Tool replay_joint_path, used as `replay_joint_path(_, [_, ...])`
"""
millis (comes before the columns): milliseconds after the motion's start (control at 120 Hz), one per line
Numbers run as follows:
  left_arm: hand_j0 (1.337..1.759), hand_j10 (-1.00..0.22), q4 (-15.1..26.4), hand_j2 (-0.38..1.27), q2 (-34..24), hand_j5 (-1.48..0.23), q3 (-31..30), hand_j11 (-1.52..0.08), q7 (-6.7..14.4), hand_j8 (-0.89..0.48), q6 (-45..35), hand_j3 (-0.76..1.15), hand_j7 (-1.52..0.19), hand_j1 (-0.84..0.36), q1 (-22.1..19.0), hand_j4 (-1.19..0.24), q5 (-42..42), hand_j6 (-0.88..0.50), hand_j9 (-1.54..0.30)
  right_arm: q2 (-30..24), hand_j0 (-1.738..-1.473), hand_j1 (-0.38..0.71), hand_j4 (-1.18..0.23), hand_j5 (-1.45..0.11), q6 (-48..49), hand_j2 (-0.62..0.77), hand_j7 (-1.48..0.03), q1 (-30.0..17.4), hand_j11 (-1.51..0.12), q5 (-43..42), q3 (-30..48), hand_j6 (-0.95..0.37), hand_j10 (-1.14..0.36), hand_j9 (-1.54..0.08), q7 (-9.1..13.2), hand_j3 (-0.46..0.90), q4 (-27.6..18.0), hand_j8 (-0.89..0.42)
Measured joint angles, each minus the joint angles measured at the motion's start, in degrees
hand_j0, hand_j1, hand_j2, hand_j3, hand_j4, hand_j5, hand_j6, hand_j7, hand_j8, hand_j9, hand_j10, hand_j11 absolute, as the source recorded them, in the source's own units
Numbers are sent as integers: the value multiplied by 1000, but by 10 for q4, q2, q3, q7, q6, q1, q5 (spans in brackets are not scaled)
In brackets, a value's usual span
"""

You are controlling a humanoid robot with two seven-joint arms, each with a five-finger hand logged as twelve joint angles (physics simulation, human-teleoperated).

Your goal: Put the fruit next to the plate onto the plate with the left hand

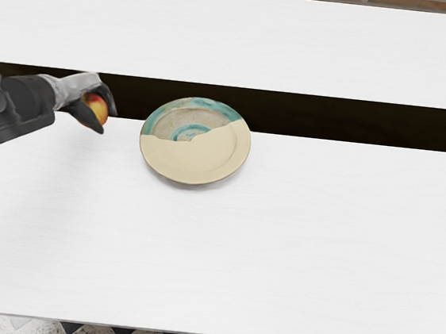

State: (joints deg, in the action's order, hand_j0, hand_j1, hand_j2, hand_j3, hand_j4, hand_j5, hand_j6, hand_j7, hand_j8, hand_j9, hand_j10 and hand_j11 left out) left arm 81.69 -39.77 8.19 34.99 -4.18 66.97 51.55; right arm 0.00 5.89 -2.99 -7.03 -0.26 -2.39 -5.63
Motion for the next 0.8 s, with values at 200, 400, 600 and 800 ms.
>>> replay_joint_path(200, [1643,-413,36,255,-30,-964,31,-989,0,-246,11,3,-985,-441,-3,-708,-22,-315,-988,0,-1658,-305,-37,-47,0,-7,-47,0,-47,0,0,-37,-37,-47,0,0,0,-37])
replay_joint_path(400, [1643,-412,50,254,-40,-963,104,-982,0,-247,77,1,-983,-436,-14,-701,-67,-317,-984,0,-1658,-305,-37,-47,0,-7,-47,0,-47,0,0,-37,-37,-47,0,0,0,-37])
replay_joint_path(600, [1643,-417,52,257,13,-961,157,-978,0,-249,135,0,-980,-440,-4,-698,-124,-316,-982,0,-1658,-305,-37,-47,0,-7,-47,0,-47,0,0,-37,-37,-47,0,0,0,-37])
replay_joint_path(800, [1645,-466,17,245,141,-977,156,-976,0,-278,136,0,-985,-385,13,-694,-117,-358,-973,0,-1658,-305,-37,-47,0,-7,-47,0,-47,0,0,-37,-37,-47,0,0,0,-37])
